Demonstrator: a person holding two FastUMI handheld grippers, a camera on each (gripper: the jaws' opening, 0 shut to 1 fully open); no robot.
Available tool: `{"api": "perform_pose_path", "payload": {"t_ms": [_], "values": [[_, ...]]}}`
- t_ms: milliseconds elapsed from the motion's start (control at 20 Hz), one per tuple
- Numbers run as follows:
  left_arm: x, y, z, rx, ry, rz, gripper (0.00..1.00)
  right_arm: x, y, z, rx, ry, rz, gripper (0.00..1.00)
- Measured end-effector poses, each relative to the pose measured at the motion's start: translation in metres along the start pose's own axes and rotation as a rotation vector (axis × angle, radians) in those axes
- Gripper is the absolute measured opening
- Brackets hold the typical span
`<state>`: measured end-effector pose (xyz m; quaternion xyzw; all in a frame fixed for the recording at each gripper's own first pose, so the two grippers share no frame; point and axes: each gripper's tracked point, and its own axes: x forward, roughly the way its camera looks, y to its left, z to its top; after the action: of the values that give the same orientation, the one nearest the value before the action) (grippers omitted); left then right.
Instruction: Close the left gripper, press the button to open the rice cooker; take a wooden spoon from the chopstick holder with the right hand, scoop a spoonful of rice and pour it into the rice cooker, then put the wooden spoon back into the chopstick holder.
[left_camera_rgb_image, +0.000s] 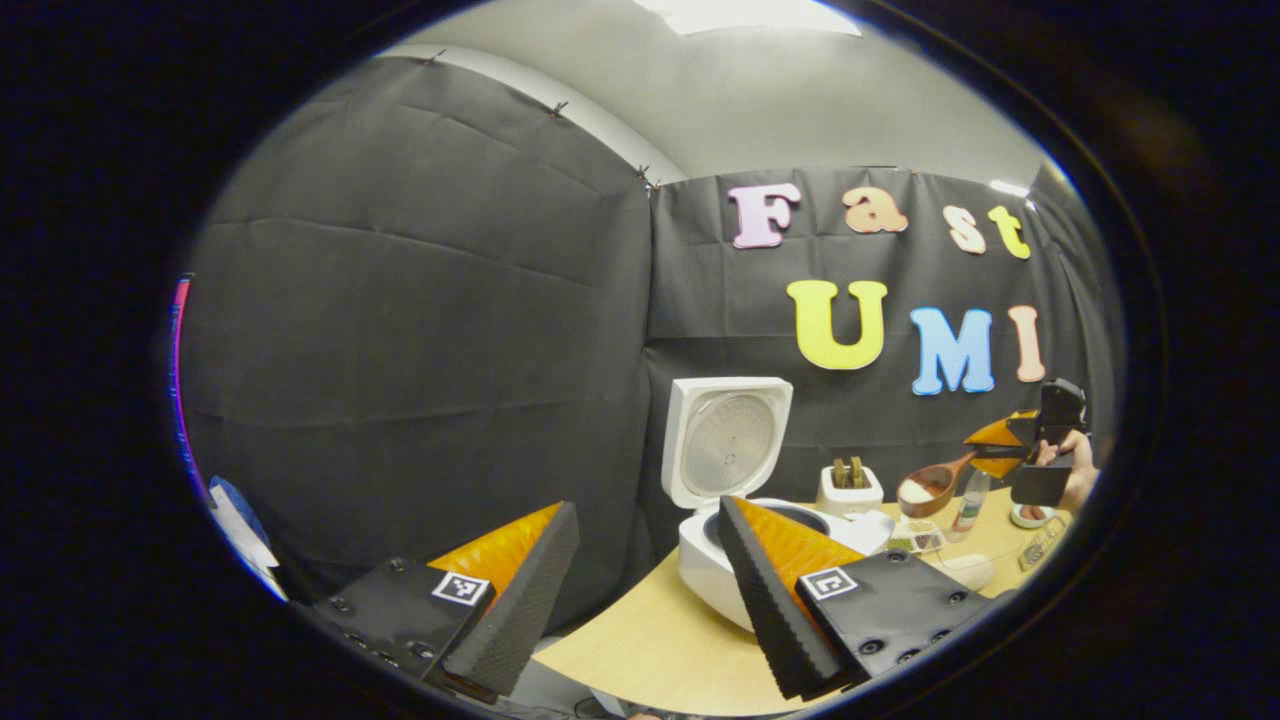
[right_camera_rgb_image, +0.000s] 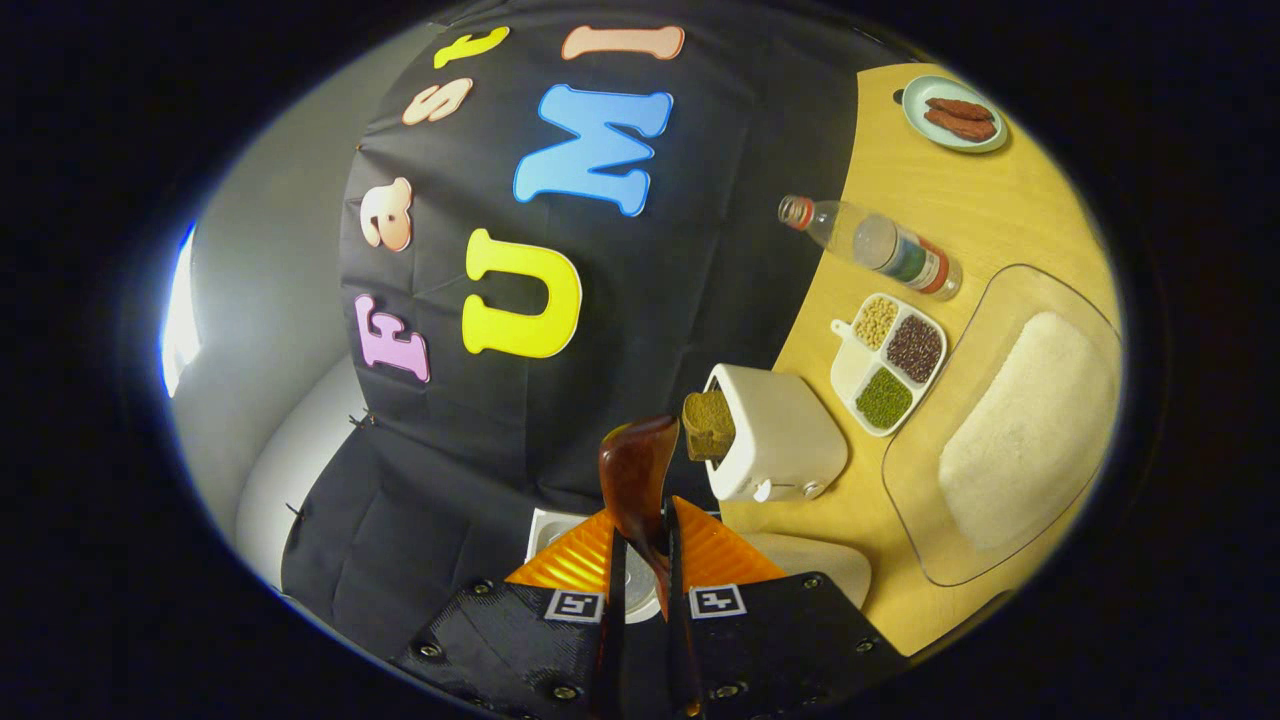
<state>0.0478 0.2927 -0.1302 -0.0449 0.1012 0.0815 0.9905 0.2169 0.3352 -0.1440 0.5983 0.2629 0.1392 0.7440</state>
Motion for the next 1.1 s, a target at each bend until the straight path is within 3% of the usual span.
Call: {"api": "perform_pose_path", "payload": {"t_ms": [600,850,1100], "values": [[-0.026,0.062,-0.019,-0.003,0.048,0.143,0.97,0.087,0.041,-0.093,-0.178,0.113,0.020,0.16],[-0.040,0.083,-0.024,-0.006,0.062,0.196,1.00,0.121,0.041,-0.124,-0.240,0.146,0.002,0.16],[-0.046,0.100,-0.031,-0.016,0.079,0.256,1.00,0.151,0.026,-0.156,-0.386,0.181,-0.054,0.17]]}}
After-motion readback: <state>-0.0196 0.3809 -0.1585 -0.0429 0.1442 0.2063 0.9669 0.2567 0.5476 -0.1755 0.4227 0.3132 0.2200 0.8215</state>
